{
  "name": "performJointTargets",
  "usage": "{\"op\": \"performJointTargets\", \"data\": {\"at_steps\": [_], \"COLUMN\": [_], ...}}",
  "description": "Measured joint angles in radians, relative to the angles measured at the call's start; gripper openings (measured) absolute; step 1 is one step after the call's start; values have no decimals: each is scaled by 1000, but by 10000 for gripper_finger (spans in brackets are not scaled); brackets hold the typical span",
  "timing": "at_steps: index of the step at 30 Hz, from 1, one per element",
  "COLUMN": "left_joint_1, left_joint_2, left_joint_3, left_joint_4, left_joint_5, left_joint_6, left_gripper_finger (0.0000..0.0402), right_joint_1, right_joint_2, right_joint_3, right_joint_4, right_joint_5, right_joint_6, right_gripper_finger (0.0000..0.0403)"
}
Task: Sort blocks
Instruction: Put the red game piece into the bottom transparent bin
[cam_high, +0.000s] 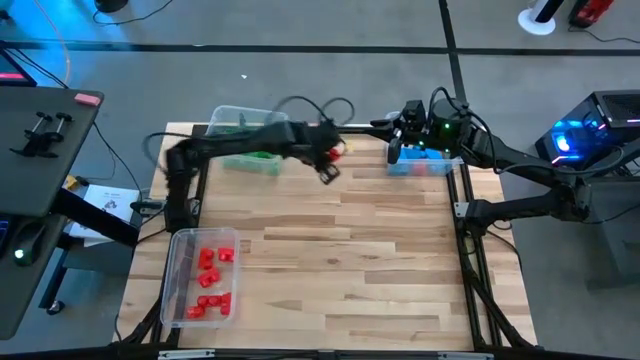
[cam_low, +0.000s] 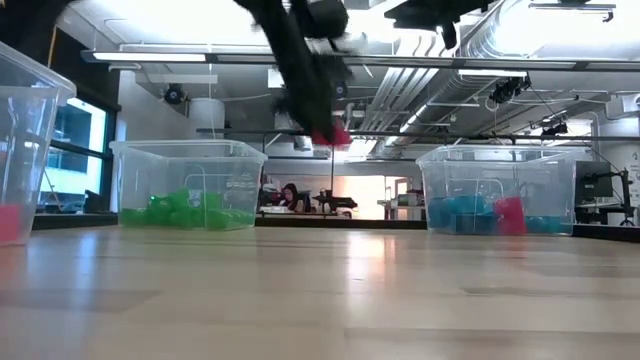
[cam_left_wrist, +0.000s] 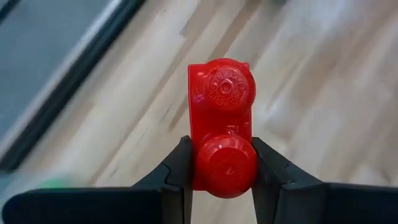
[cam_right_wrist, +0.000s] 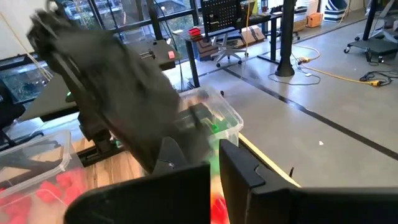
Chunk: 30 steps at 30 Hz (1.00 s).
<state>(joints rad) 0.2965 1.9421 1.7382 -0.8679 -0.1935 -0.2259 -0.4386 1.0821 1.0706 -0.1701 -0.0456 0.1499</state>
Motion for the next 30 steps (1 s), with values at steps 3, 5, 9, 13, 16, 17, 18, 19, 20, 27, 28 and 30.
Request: {"op": "performJointTargets", "data": {"at_steps": [3,5,9,13,16,17,18,19,20,27,28,30], "left_joint_1": [-16,-41,-128,-278,-431,-484,-532,-581,-634,-932,-966,-1021], "left_joint_2": [-137,-217,-356,-441,-499,-511,-520,-529,-533,-608,-619,-646], "left_joint_3": [2,2,2,2,-22,-29,-33,-41,-55,-260,-303,-387], "left_joint_4": [-169,-284,-497,-701,-682,-674,-670,-688,-708,-701,-702,-700], "left_joint_5": [-11,-14,22,52,66,71,77,86,89,140,157,197], "left_joint_6": [16,-15,-193,-475,-623,-657,-694,-732,-772,-918,-935,-961], "left_gripper_finger": [79,79,79,79,79,79,79,79,79,88,88,89], "right_joint_1": [0,0,0,1,1,1,3,7,14,153,185,255], "right_joint_2": [0,0,0,0,0,0,0,0,0,0,0,0], "right_joint_3": [0,0,0,0,0,0,0,0,0,0,0,0], "right_joint_4": [24,44,84,78,70,70,71,71,70,79,81,81], "right_joint_5": [-2,-35,-185,-301,-363,-388,-420,-450,-483,-498,-469,-377], "right_joint_6": [20,33,24,-15,-10,8,29,49,68,198,223,276], "right_gripper_finger": [0,0,0,0,0,0,0,0,0,0,0,0]}}
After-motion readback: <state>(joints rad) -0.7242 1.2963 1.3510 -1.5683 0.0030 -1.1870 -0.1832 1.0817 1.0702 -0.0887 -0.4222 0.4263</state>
